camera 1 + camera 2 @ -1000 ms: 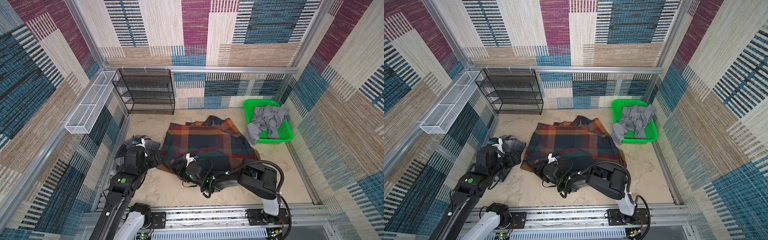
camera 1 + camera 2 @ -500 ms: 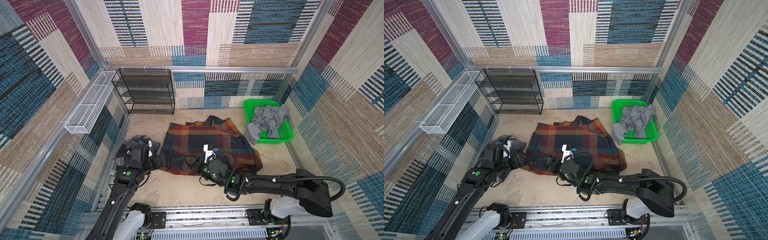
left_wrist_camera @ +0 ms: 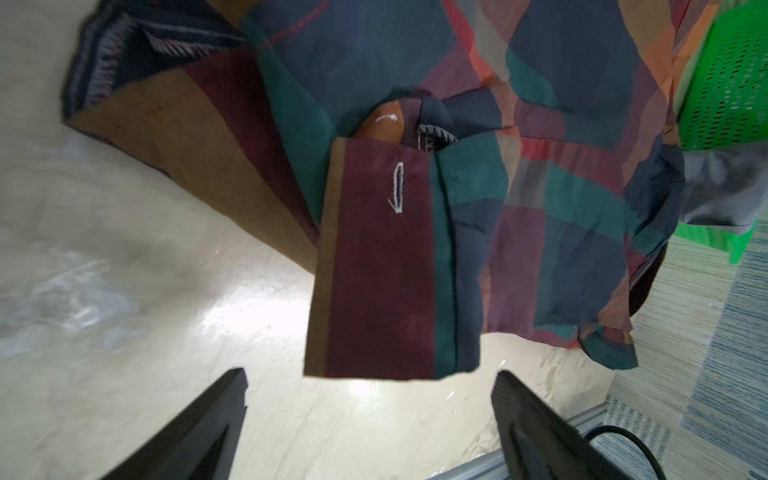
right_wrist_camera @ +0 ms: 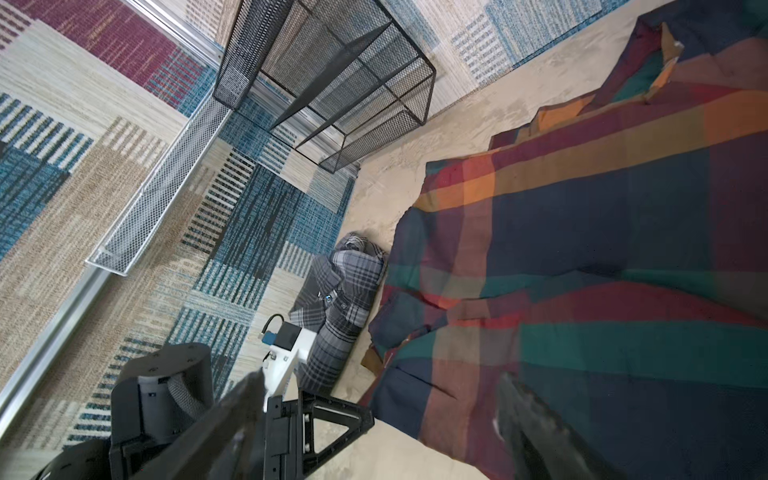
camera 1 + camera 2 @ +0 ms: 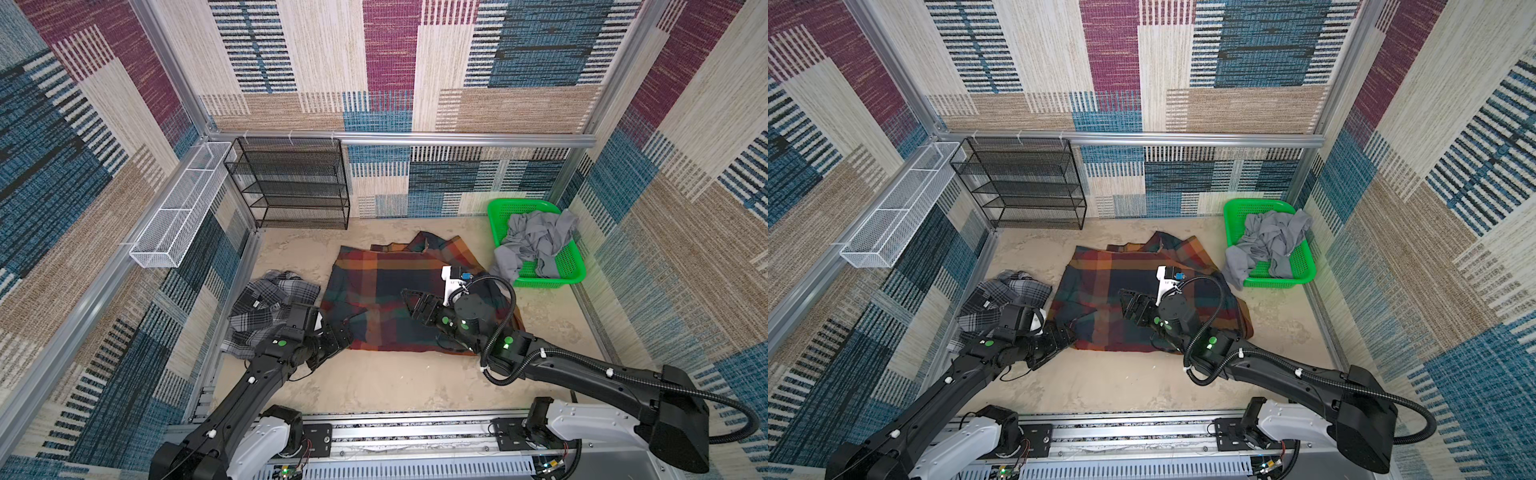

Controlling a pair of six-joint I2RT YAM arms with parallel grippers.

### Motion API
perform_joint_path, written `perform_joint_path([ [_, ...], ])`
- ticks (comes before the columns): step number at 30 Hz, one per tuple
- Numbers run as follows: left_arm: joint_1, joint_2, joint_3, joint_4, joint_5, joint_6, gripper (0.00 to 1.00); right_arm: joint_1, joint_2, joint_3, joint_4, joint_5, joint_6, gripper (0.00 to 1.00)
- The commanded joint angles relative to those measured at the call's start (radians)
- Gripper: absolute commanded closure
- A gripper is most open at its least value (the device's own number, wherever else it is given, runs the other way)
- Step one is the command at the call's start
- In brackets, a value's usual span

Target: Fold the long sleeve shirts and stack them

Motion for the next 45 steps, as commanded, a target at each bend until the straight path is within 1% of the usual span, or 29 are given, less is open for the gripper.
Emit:
perform_joint_path([
  [1,-0.012,0.012,-0.025,0.121,0.036,-0.115,0.08,-0.005,-0.034,-0.016,-0.023,0.004,-0.09,0.12],
  [4,-0.028,0.03,-0.033,0.165,0.032,-0.138,0.14,-0.01,-0.072,-0.045,-0.008,0.011,-0.105,0.12],
  [6,-0.028,0.045,-0.027,0.171,0.018,-0.129,0.2,-0.011,-0.091,-0.061,0.009,0.007,-0.114,0.12],
  [8,-0.028,0.051,-0.021,0.183,0.007,-0.117,0.34,-0.013,-0.105,-0.07,0.019,0.004,-0.121,0.12],
  [9,-0.028,0.054,-0.016,0.182,-0.007,-0.112,0.45,-0.011,-0.108,-0.074,0.02,0.001,-0.123,0.12],
  [11,-0.028,0.066,-0.001,0.176,-0.032,-0.092,0.54,-0.013,-0.112,-0.08,0.028,-0.009,-0.129,0.12],
  [14,-0.028,0.102,0.023,0.168,-0.042,-0.06,0.61,-0.012,-0.12,-0.087,0.029,-0.012,-0.131,0.12],
  [16,-0.028,0.121,0.042,0.161,-0.046,-0.035,0.64,-0.013,-0.131,-0.093,0.033,-0.011,-0.136,0.12],
  [19,-0.028,0.129,0.072,0.158,-0.057,-0.002,0.74,-0.013,-0.145,-0.099,0.036,-0.007,-0.147,0.12],
  [20,-0.028,0.129,0.088,0.155,-0.06,0.015,0.78,-0.014,-0.15,-0.099,0.034,-0.005,-0.151,0.12],
  [21,-0.028,0.128,0.108,0.143,-0.067,0.036,0.88,-0.013,-0.154,-0.101,0.032,0.0,-0.152,0.12],
  [22,-0.028,0.127,0.127,0.126,-0.079,0.053,1.0,-0.014,-0.16,-0.104,0.032,0.002,-0.152,0.12],
  [26,-0.028,0.116,0.222,0.083,-0.095,0.168,1.0,-0.013,-0.179,-0.121,0.036,0.01,-0.144,0.12],
  [30,-0.04,0.097,0.319,0.02,-0.123,0.32,1.0,-0.013,-0.195,-0.138,0.032,0.021,-0.137,0.12],
  [32,-0.074,0.066,0.312,0.01,-0.193,0.377,1.0,-0.013,-0.197,-0.15,0.031,0.026,-0.122,0.12],
  [33,-0.098,0.048,0.283,0.017,-0.235,0.392,1.0,-0.013,-0.196,-0.16,0.03,0.029,-0.111,0.12],
  [35,-0.126,0.016,0.236,0.048,-0.254,0.364,1.0,-0.014,-0.185,-0.171,0.019,0.039,-0.089,0.12],
  [36,-0.164,0.004,0.218,0.055,-0.296,0.352,1.0,-0.015,-0.18,-0.176,0.016,0.044,-0.077,0.12],
  [38,-0.23,-0.01,0.17,0.072,-0.415,0.332,1.0,-0.016,-0.169,-0.186,0.006,0.055,-0.047,0.12],
  [39,-0.247,-0.015,0.131,0.098,-0.463,0.311,1.0,-0.019,-0.165,-0.192,0.004,0.058,-0.033,0.12],
  [42,-0.251,-0.031,0.014,0.201,-0.52,0.254,1.0,-0.034,-0.151,-0.202,-0.013,0.05,-0.006,0.12],
  [45,-0.25,-0.047,-0.03,0.266,-0.566,0.241,1.0,-0.059,-0.143,-0.209,-0.051,0.036,0.034,0.13],
])
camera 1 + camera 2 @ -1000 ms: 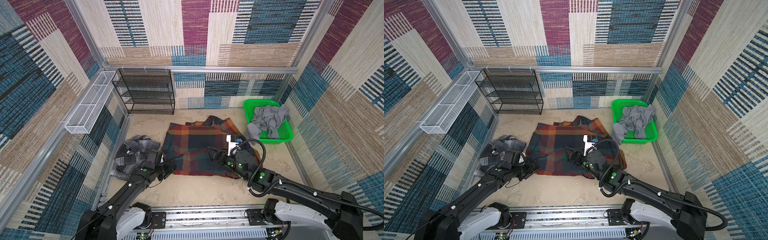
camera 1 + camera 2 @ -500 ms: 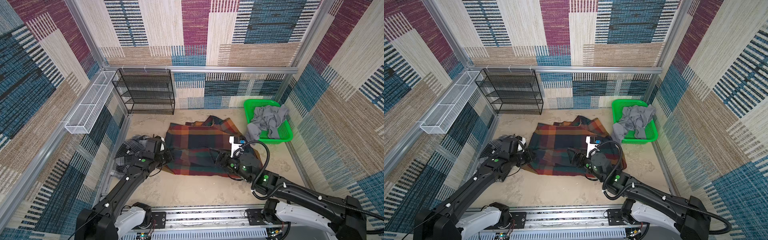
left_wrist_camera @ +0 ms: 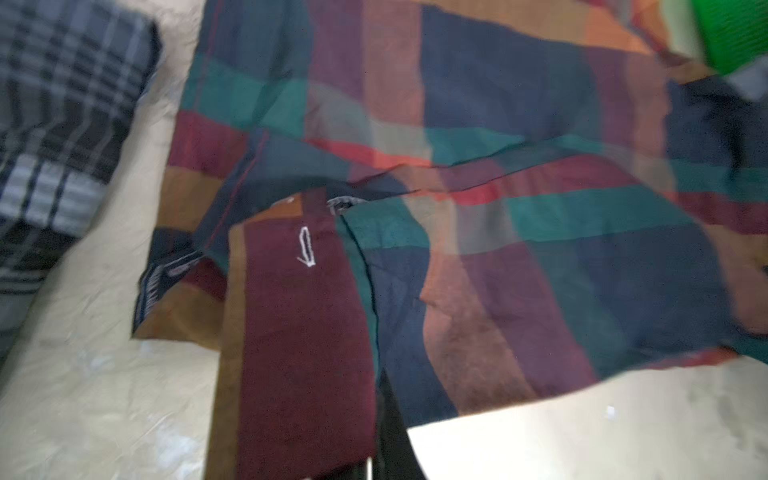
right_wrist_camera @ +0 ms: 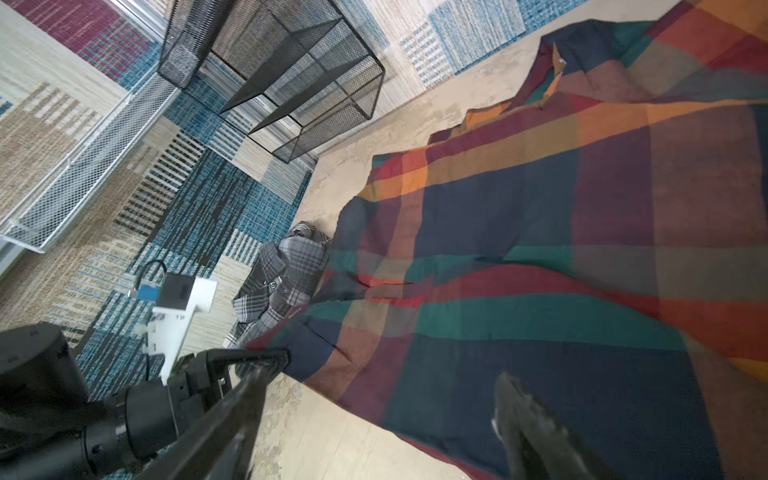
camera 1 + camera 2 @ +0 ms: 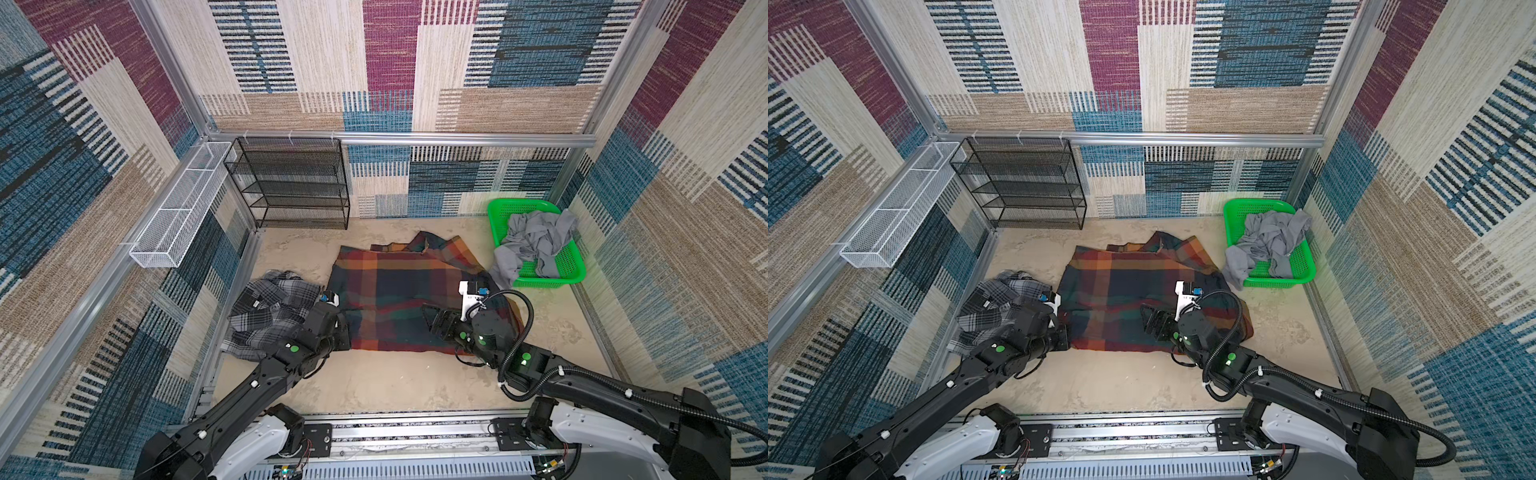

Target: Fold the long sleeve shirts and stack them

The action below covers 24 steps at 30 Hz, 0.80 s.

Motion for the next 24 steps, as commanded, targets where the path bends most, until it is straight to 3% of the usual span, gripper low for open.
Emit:
perform_joint_path([
  [1,-0.003,-0.019,-0.034,0.137,-0.112,-0.038,1.0,-0.031,0.011,-0.015,-0.038,-0.008,0.075,0.13],
  [5,-0.002,-0.024,-0.086,0.168,-0.12,-0.045,1.0,-0.135,0.059,-0.041,-0.079,-0.136,0.135,0.14],
  [7,-0.003,-0.026,-0.107,0.185,-0.092,-0.05,0.94,-0.181,0.101,-0.052,-0.075,-0.21,0.145,0.14],
  [10,-0.002,-0.049,-0.108,0.107,-0.093,-0.085,0.6,-0.224,0.153,-0.068,-0.065,-0.27,0.153,0.14],
  [13,-0.002,-0.129,-0.116,0.03,-0.095,-0.103,0.4,-0.249,0.191,-0.092,-0.044,-0.285,0.157,0.14],
  [16,-0.003,-0.226,-0.127,-0.049,-0.121,-0.122,0.27,-0.288,0.232,-0.119,0.008,-0.326,0.159,0.14],
  [20,-0.002,-0.328,-0.142,-0.129,-0.17,-0.158,0.22,-0.307,0.263,-0.1,0.011,-0.36,0.141,0.14],
  [24,0.006,-0.286,-0.143,-0.124,-0.232,-0.199,0.17,-0.307,0.256,-0.025,-0.033,-0.37,0.095,0.14],
])
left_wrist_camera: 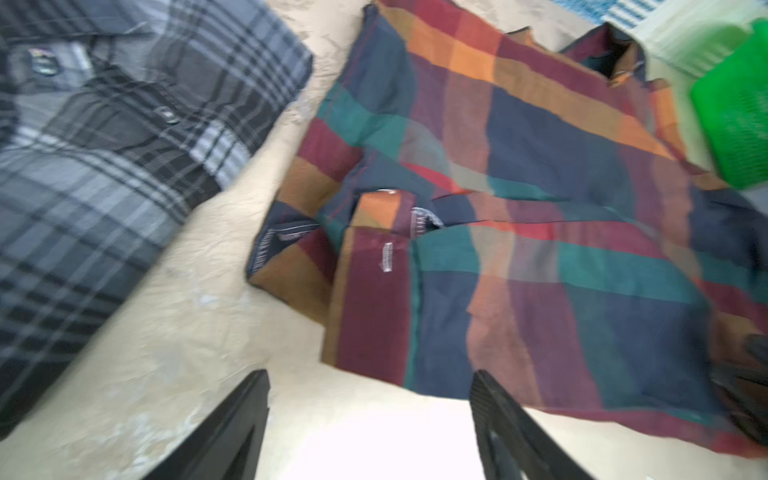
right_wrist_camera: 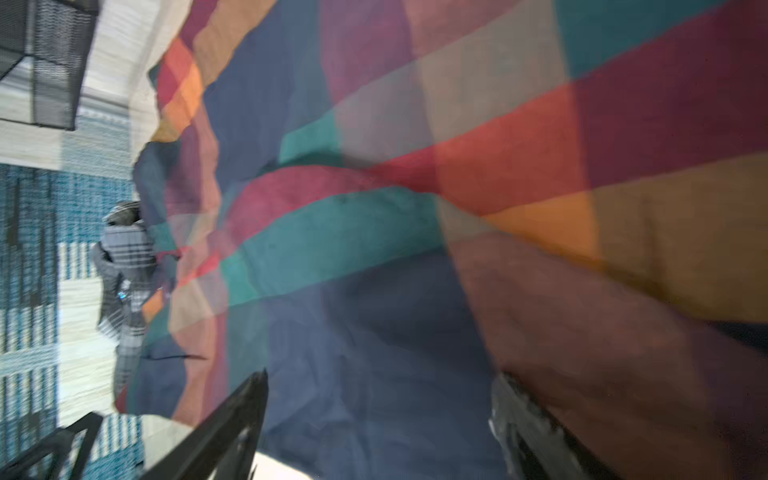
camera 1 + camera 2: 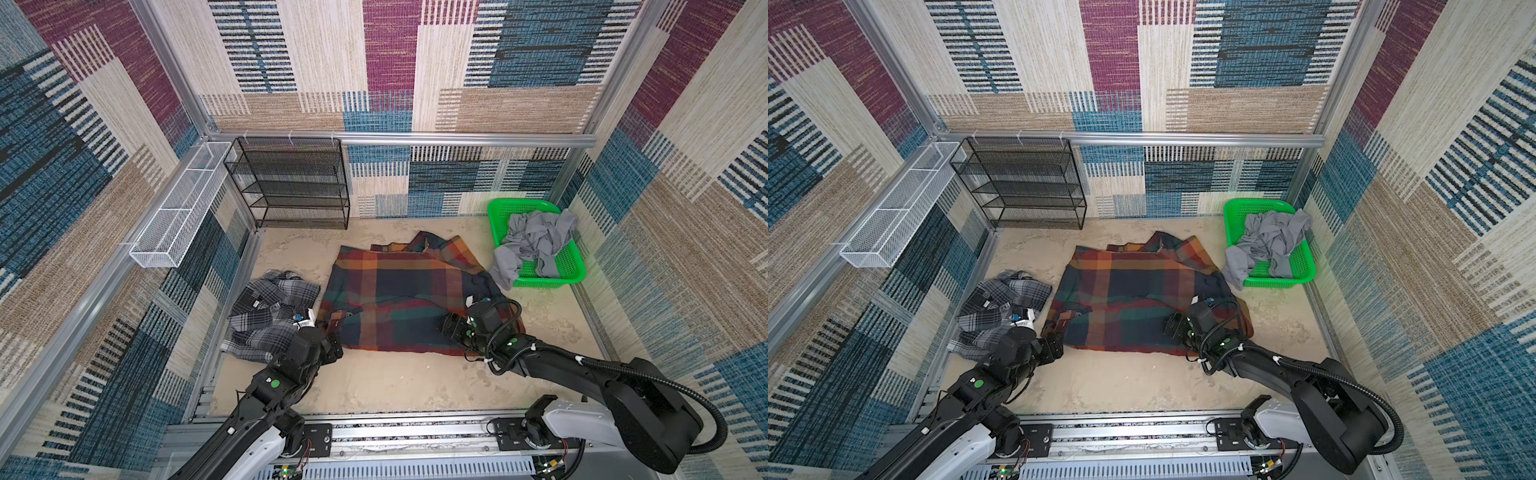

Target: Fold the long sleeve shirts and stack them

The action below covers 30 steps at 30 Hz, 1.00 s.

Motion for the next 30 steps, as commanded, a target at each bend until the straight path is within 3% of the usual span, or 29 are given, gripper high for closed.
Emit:
perform_joint_path([
  [1,0.024,0.057,0.011,-0.022,-0.062,-0.048,0.17,-0.001,-0.011,0.055,0.014,-0.029,-0.053,0.14],
  [4,0.118,0.184,0.039,0.008,0.008,-0.066,0.19,-0.001,-0.003,0.132,-0.045,-0.033,-0.113,0.14],
  [9,0.243,0.316,0.062,0.09,0.113,-0.073,0.36,-0.001,0.036,0.197,-0.021,-0.105,-0.171,0.14],
  [13,0.293,0.366,0.056,0.154,0.15,-0.101,0.37,-0.002,0.116,0.253,0.033,-0.206,-0.22,0.14],
  [20,0.313,0.452,0.082,0.243,0.158,-0.103,0.34,-0.001,0.256,0.36,0.087,-0.266,-0.303,0.14],
  [28,0.316,0.598,0.106,0.307,0.177,-0.106,0.47,-0.001,0.396,0.457,0.113,-0.27,-0.367,0.14],
  [30,0.316,0.612,0.111,0.317,0.183,-0.106,0.56,-0.001,0.427,0.463,0.13,-0.251,-0.378,0.14],
])
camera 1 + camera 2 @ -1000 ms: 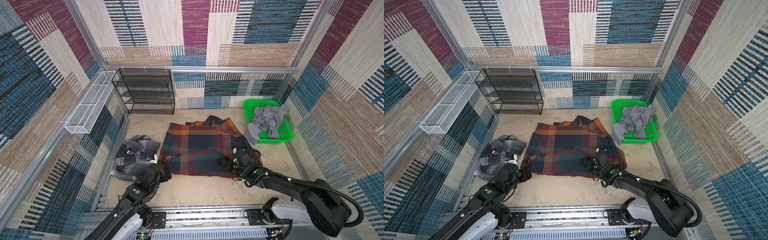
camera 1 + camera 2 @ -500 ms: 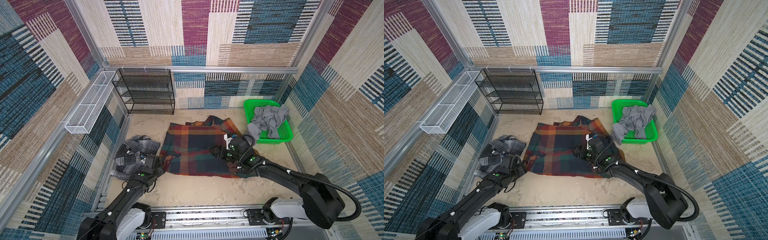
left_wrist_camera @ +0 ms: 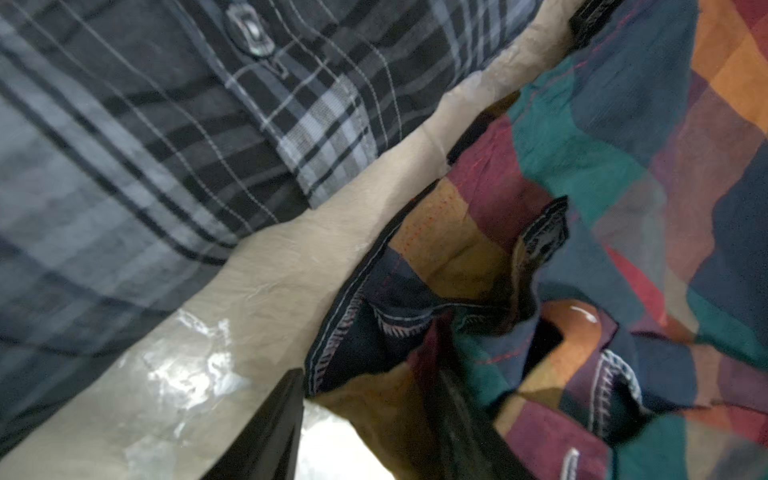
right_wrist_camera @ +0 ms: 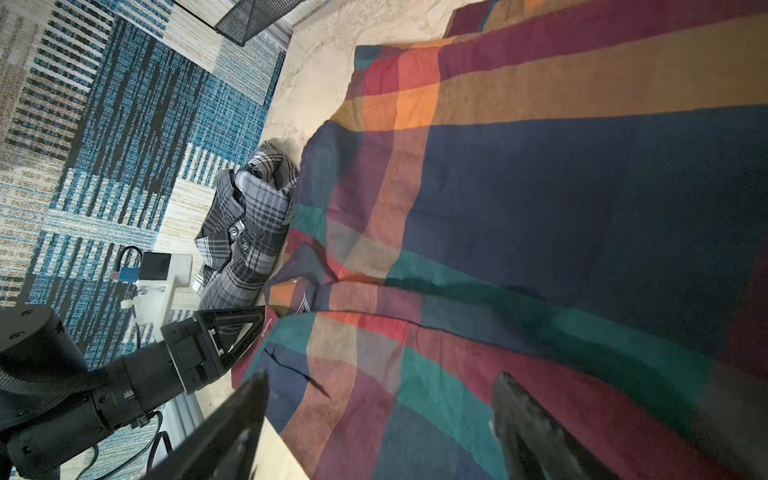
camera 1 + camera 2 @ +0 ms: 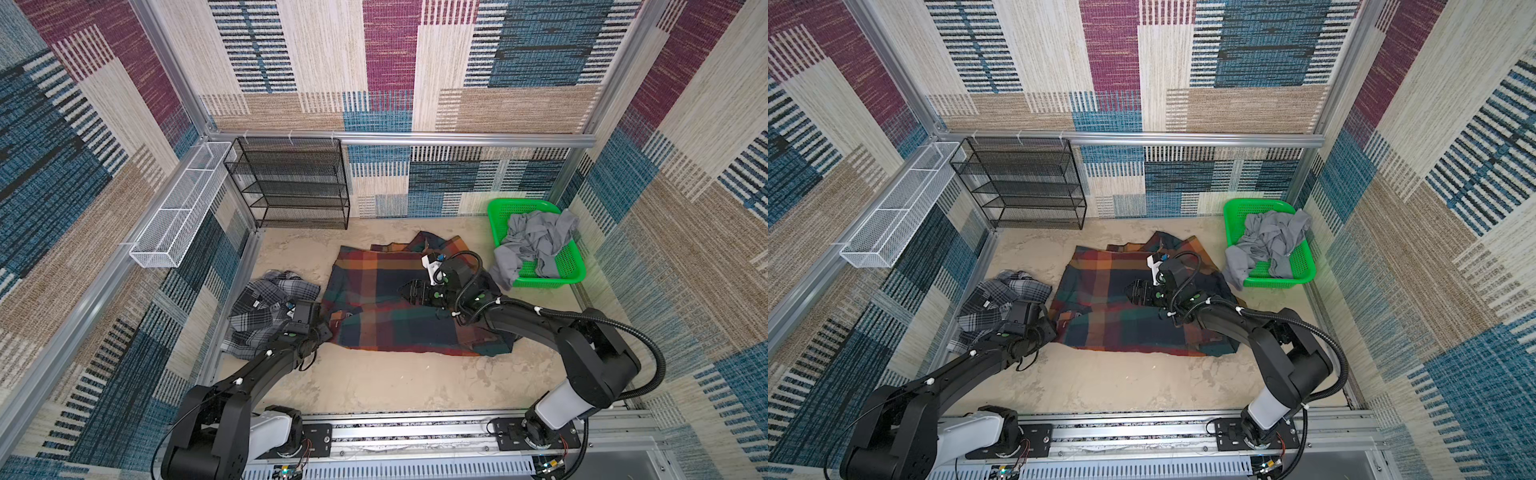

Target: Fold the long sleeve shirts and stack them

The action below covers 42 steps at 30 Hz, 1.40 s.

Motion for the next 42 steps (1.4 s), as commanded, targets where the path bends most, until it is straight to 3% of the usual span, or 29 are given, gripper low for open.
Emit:
perform_joint_path([
  [1,0.001,0.021,0.015,0.037,0.005,-0.01,0.63,0.0,0.048,0.019,0.061,0.011,-0.043,0.14],
  [7,0.001,-0.008,0.003,0.001,0.009,-0.015,1.0,-0.028,0.184,0.094,0.08,0.003,-0.055,0.14],
  [20,-0.002,-0.502,-0.214,-0.235,0.006,-0.127,1.0,-0.114,0.441,0.241,0.03,0.049,0.051,0.18],
  [28,-0.003,-0.674,-0.227,-0.371,-0.003,-0.133,1.0,-0.122,0.452,0.223,0.029,0.046,0.073,0.19],
  [29,-0.004,-0.679,-0.217,-0.386,0.007,-0.124,0.97,-0.123,0.443,0.217,0.027,0.038,0.073,0.19],
  [30,-0.004,-0.682,-0.204,-0.399,0.021,-0.113,0.83,-0.123,0.426,0.207,0.032,0.032,0.073,0.19],
  [32,-0.004,-0.681,-0.168,-0.442,0.026,-0.101,0.68,-0.122,0.382,0.193,0.013,0.035,0.071,0.19],
  [34,-0.004,-0.686,-0.123,-0.471,0.031,-0.088,0.58,-0.123,0.307,0.156,-0.005,0.074,0.066,0.18],
  [39,-0.005,-0.698,-0.02,-0.509,0.028,-0.074,0.55,-0.124,0.107,0.07,-0.107,0.172,0.037,0.15],
  [42,-0.007,-0.629,0.008,-0.426,0.061,-0.066,0.55,-0.125,-0.012,-0.019,-0.171,0.194,0.034,0.15],
])
